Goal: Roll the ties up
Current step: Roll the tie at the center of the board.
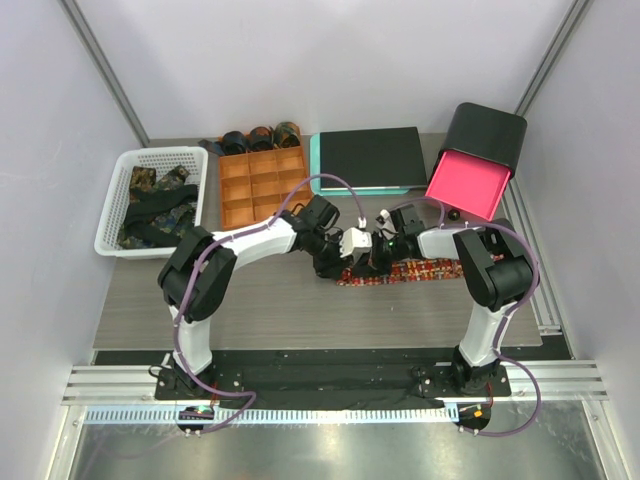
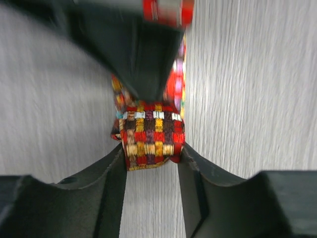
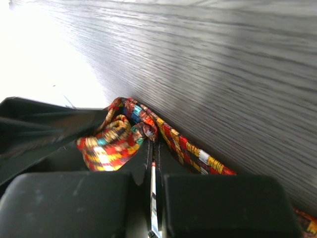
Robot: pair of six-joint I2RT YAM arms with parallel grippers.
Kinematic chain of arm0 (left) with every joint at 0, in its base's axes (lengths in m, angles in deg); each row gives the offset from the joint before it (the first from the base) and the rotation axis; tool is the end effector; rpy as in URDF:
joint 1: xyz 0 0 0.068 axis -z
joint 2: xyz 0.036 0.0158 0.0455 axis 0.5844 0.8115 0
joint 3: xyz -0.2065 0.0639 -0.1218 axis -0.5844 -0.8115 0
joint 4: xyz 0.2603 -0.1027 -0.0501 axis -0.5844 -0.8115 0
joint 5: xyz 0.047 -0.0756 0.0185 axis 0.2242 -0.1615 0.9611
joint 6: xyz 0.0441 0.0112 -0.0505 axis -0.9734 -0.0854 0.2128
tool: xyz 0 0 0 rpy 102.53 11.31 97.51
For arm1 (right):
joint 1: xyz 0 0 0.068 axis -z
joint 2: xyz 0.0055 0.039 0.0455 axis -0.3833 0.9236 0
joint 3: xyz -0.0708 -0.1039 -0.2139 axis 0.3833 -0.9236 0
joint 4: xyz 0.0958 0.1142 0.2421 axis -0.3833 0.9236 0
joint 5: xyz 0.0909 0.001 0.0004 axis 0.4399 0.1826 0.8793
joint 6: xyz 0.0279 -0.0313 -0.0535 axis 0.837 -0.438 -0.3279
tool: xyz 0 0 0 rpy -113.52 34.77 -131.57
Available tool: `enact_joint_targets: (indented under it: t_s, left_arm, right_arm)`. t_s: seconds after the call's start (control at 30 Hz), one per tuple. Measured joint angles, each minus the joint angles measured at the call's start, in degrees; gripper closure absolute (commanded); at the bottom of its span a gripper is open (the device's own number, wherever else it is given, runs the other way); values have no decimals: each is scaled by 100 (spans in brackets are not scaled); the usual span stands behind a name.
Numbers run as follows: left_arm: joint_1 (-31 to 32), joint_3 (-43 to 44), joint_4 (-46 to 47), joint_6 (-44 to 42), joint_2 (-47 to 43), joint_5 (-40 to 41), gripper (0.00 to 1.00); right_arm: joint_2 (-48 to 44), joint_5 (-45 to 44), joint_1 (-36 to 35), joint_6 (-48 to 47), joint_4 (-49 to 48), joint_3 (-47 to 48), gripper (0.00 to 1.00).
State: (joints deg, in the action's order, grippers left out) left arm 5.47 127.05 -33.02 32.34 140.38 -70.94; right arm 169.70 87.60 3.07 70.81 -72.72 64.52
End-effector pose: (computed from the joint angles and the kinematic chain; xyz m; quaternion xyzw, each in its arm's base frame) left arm 0.2885 -0.2906 0.1198 0.6320 0.6923 -0.2727 0.2168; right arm 0.3089 0.1472 0.0512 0.0699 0.9080 0.4114 0.0378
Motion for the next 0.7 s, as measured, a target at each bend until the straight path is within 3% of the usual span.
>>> enact_joint_targets:
  t_s: [0.47,0.53,0.7]
  left_arm:
    - [229,520,48,208,455,-87,55]
    - [234,520,37,162,505,-68,58]
    - [262,518,2,59,518,24,67]
  right_arm:
    - [26,2,-68,151,-109,0,99]
    - [26,2,-68,151,-114,-4,98]
    - [22,44,-68,138,-157,-24,79]
